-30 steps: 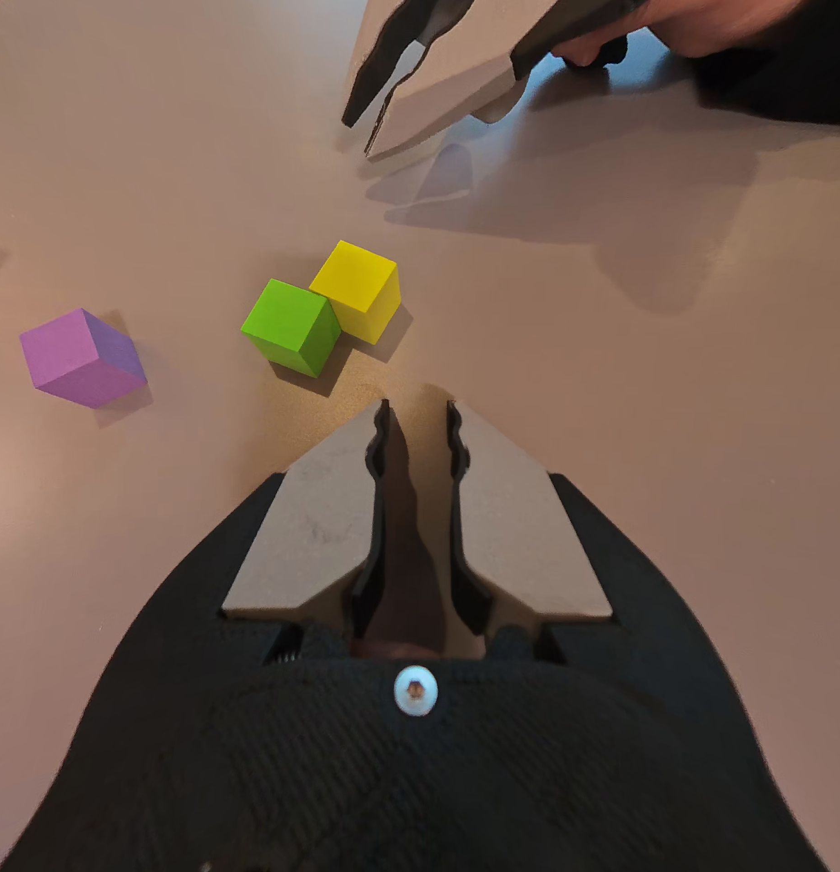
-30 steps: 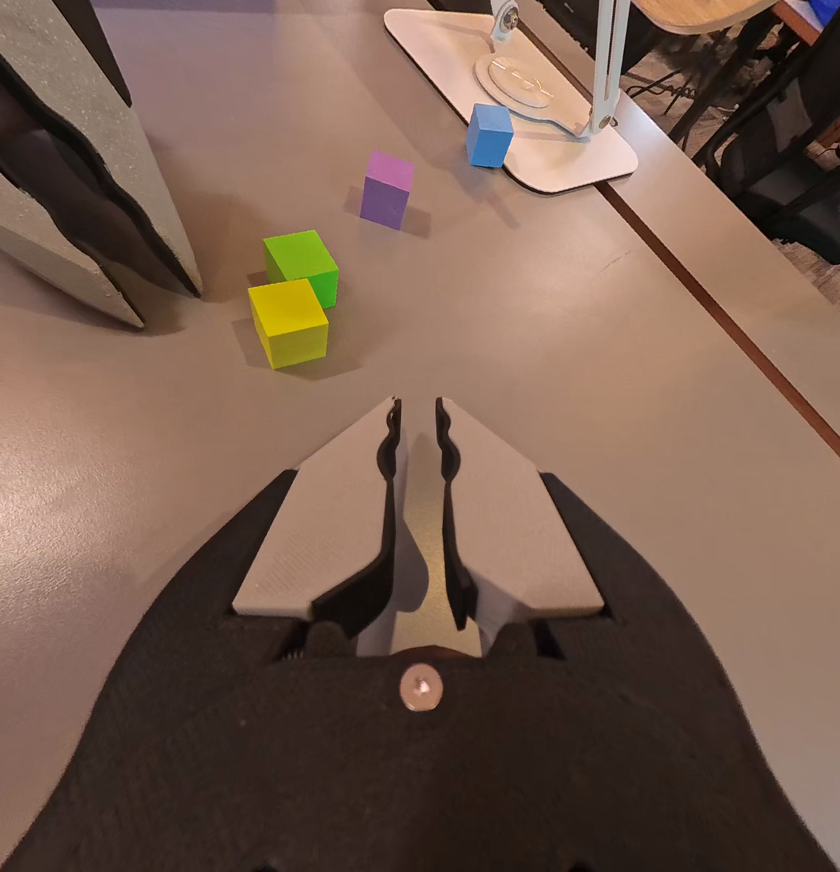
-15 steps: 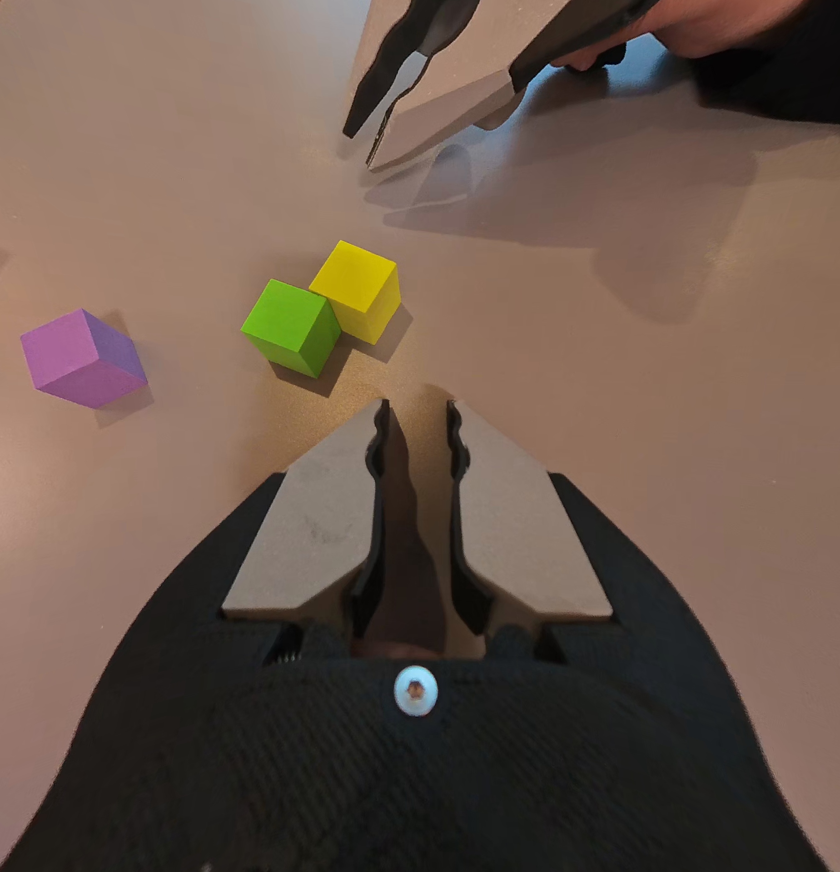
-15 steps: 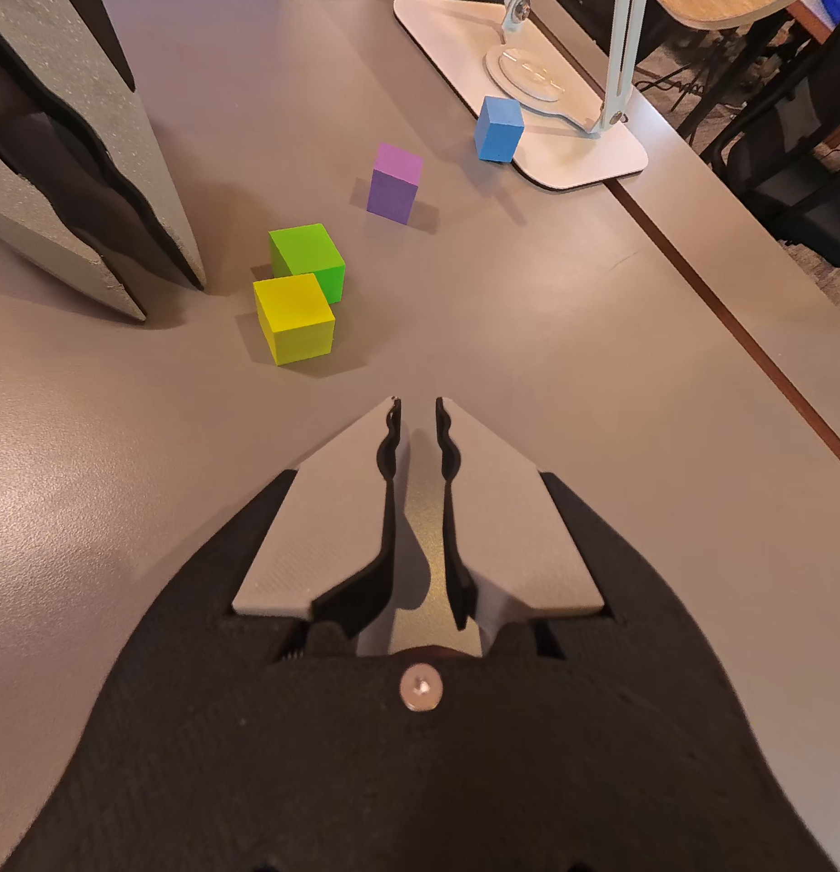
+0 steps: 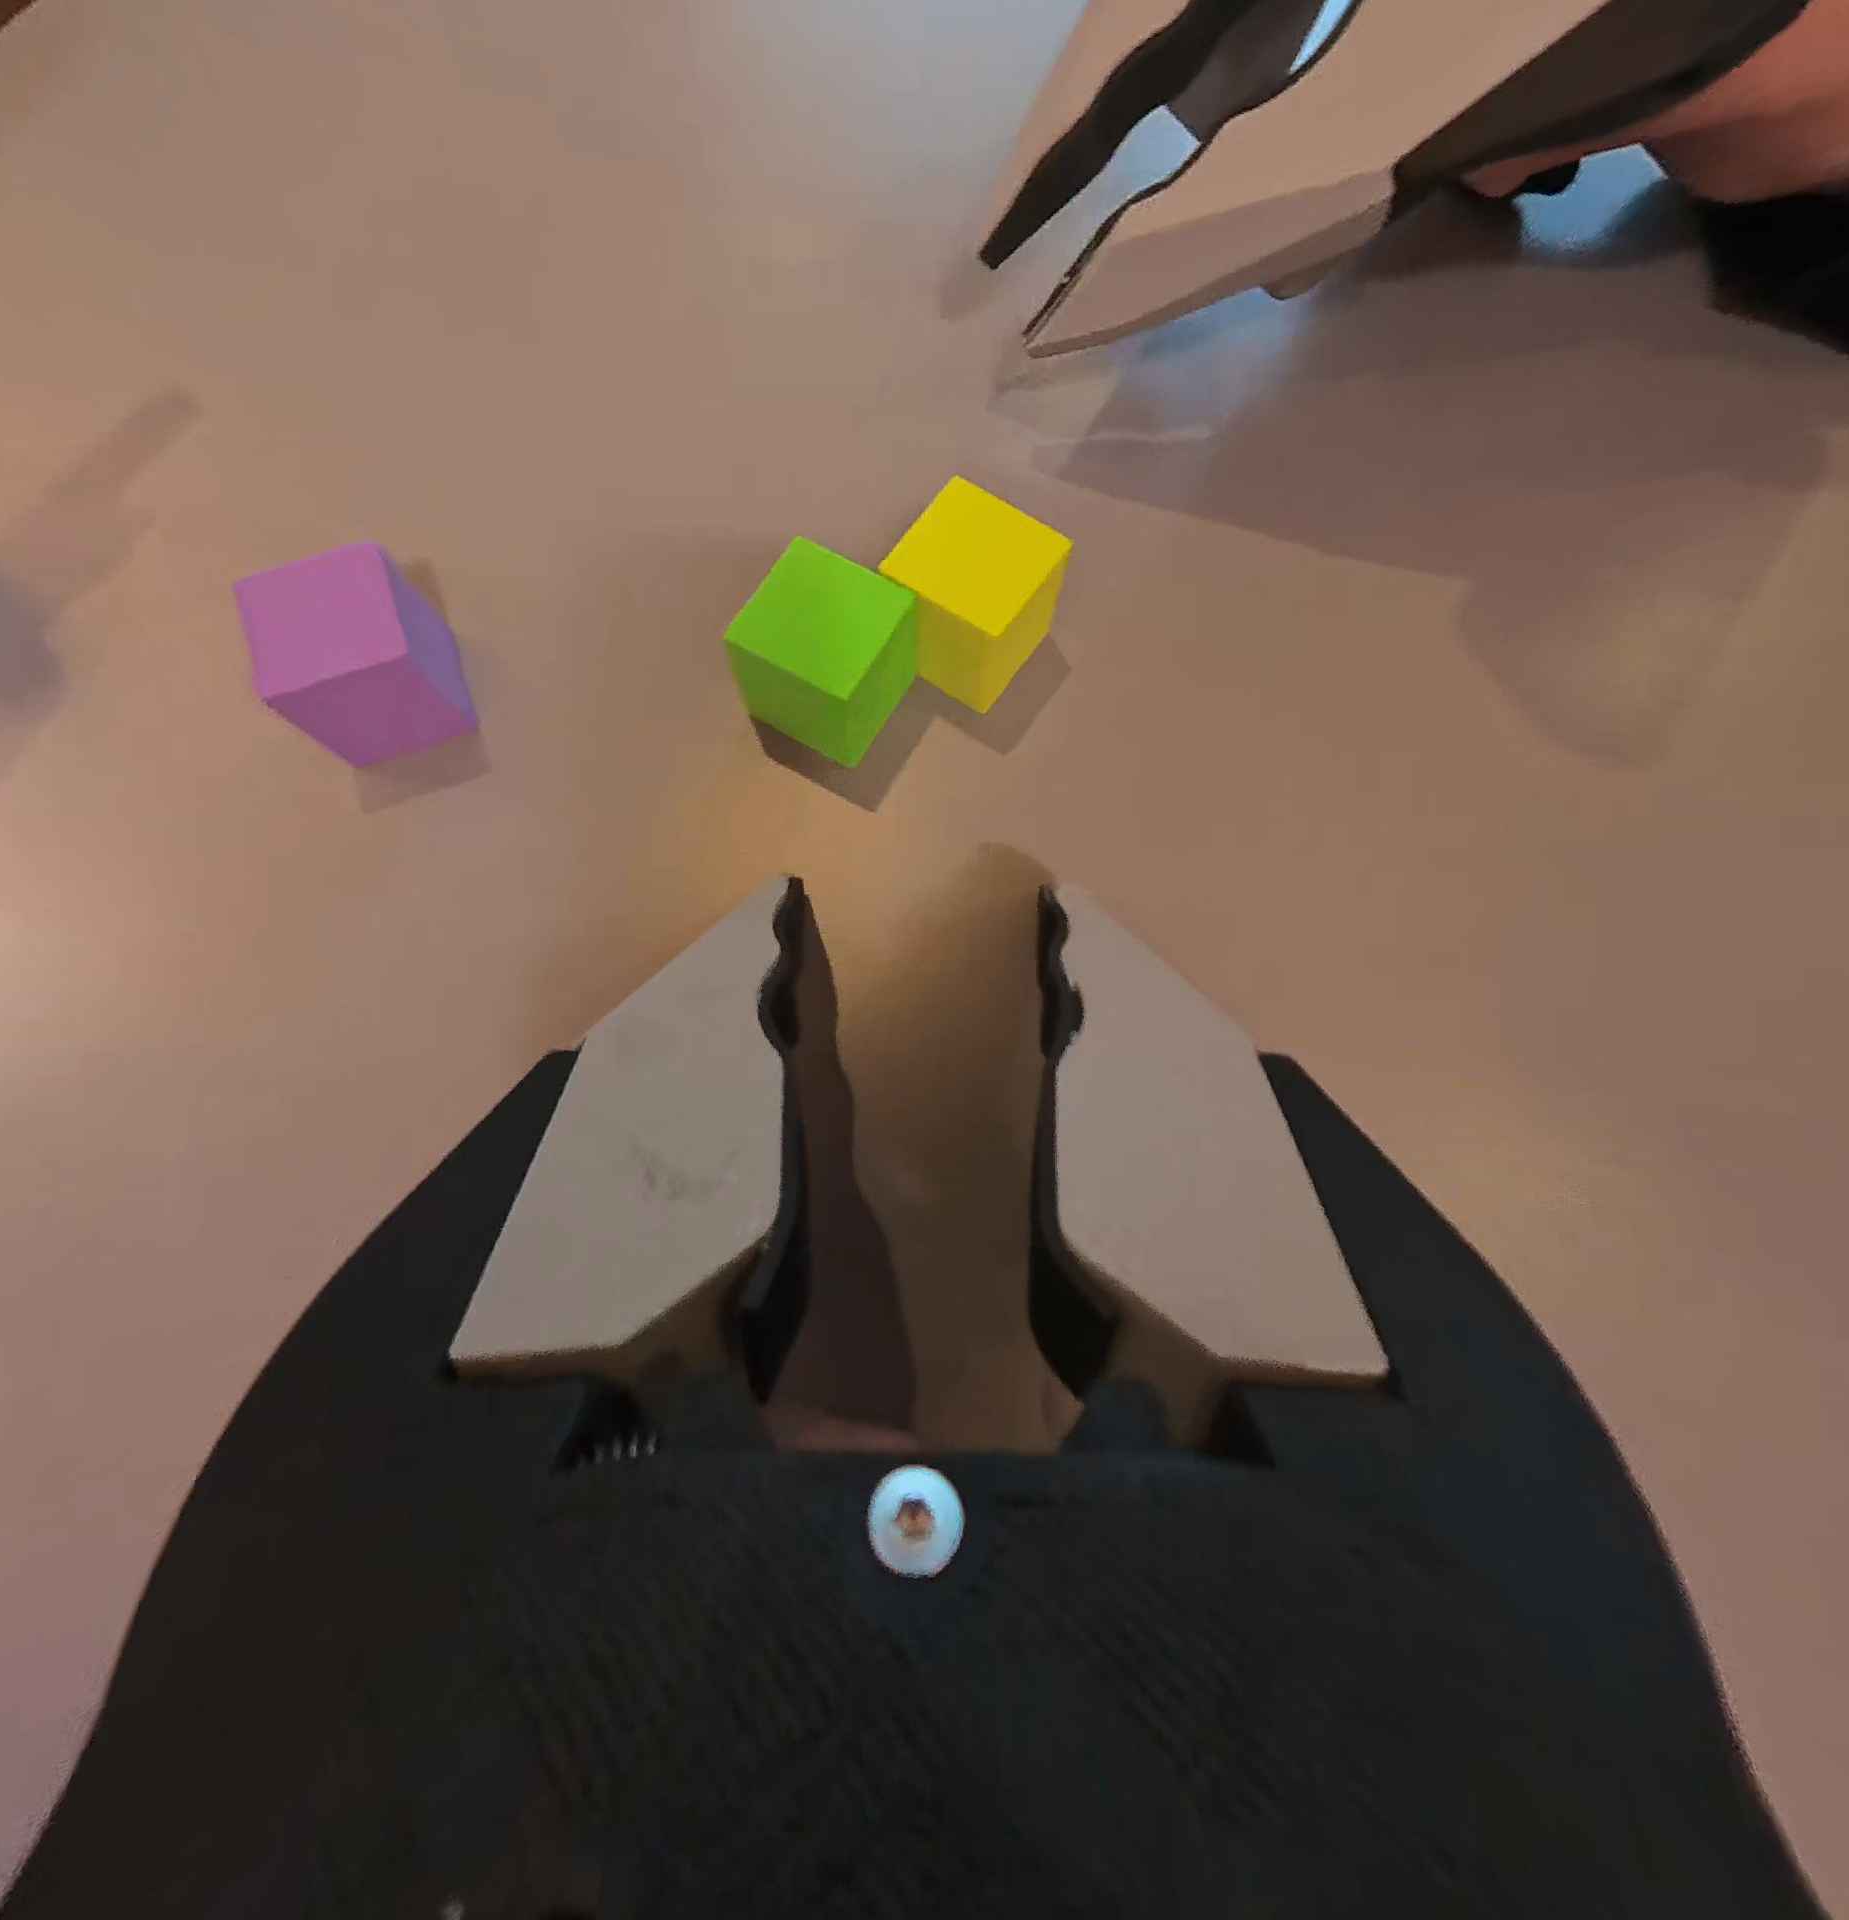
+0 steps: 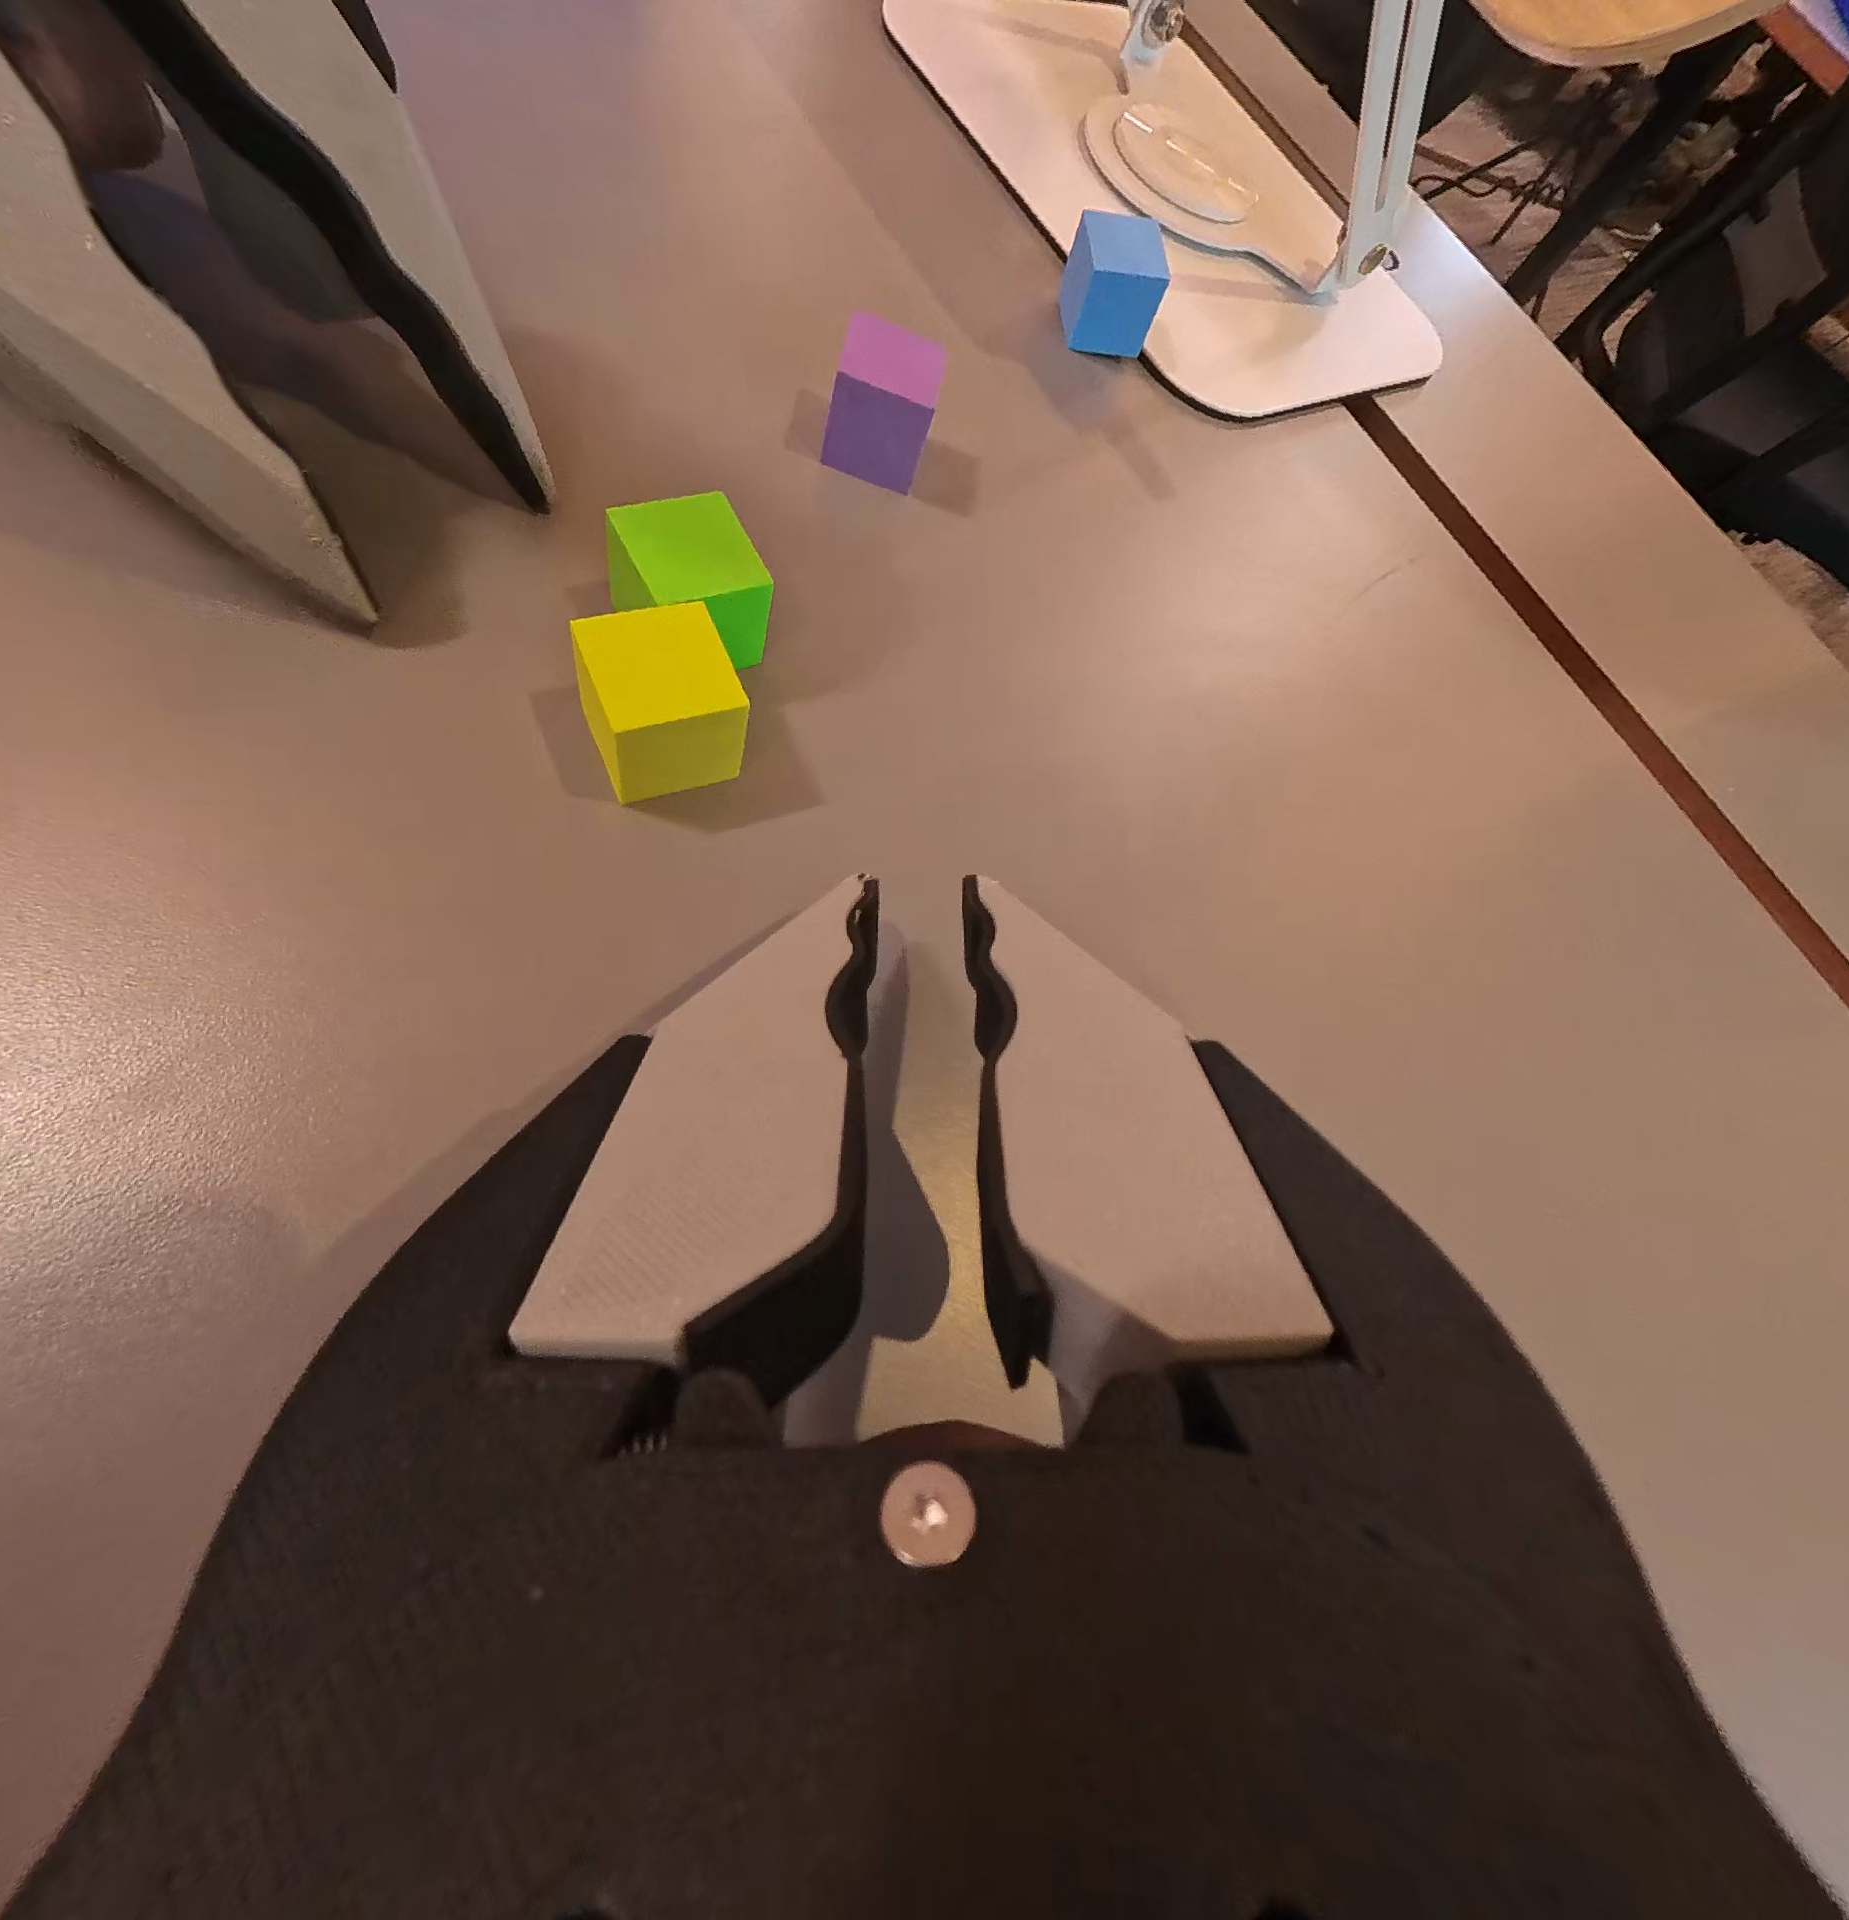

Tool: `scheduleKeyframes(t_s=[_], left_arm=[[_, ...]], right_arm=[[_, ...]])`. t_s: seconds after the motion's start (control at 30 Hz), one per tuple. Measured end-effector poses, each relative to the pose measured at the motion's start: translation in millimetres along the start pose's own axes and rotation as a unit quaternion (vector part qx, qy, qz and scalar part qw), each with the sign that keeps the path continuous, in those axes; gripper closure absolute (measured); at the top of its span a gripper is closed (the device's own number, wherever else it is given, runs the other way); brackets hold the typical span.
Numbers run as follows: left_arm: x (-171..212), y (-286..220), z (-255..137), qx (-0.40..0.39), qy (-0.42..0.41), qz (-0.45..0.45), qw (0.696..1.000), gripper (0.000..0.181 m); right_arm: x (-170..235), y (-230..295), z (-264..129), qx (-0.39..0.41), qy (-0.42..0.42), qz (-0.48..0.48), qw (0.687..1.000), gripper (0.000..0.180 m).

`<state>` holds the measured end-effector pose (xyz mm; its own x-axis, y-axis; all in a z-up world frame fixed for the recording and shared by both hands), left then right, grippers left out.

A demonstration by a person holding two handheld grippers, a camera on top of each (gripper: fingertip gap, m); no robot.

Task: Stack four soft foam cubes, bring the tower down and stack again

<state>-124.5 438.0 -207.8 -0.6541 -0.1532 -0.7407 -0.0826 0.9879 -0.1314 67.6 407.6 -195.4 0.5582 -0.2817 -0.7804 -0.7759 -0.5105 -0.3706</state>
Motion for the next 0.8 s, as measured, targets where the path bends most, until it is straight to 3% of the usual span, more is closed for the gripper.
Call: scheduleKeyframes(t_s=[0.17,0.4,0.6,0.67,0.8], left_arm=[[-1.1,10.2,-0.3,-0.029,-0.001,-0.016,0.999,0.135],[-1.6,25.9,-4.6,-0.035,-0.019,-0.069,0.997,0.148],[-6.5,55.8,-2.5,-0.118,-0.011,-0.091,0.989,0.114],[-9.4,63.9,-1.4,-0.126,-0.016,-0.104,0.986,0.121],[-9.3,60.8,-1.0,-0.113,-0.009,-0.085,0.99,0.116]], right_arm=[[-0.5,-1.9,-1.4,0.002,-0.003,0.002,1.0,0.166],[-0.4,-2.6,-1.2,0.004,-0.003,0.001,1.0,0.166],[0.0,-4.3,-0.5,0.005,-0.003,0.002,1.0,0.166],[0.7,-4.3,0.5,0.004,-0.001,0.001,1.0,0.166],[2.2,-7.0,1.2,0.007,0.001,0.003,1.0,0.166]])
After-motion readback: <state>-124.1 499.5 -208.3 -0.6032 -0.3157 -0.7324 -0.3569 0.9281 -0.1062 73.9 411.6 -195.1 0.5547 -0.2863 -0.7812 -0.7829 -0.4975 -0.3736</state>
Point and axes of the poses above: each gripper's, where its closed fingertips meet, z out along the fingers, x out of its underside, y = z × x across the jaws, the point moved 7 cm from there along -z, back along the fingers, and after that the axes turned 9 degrees about x, right-handed, at the moved point
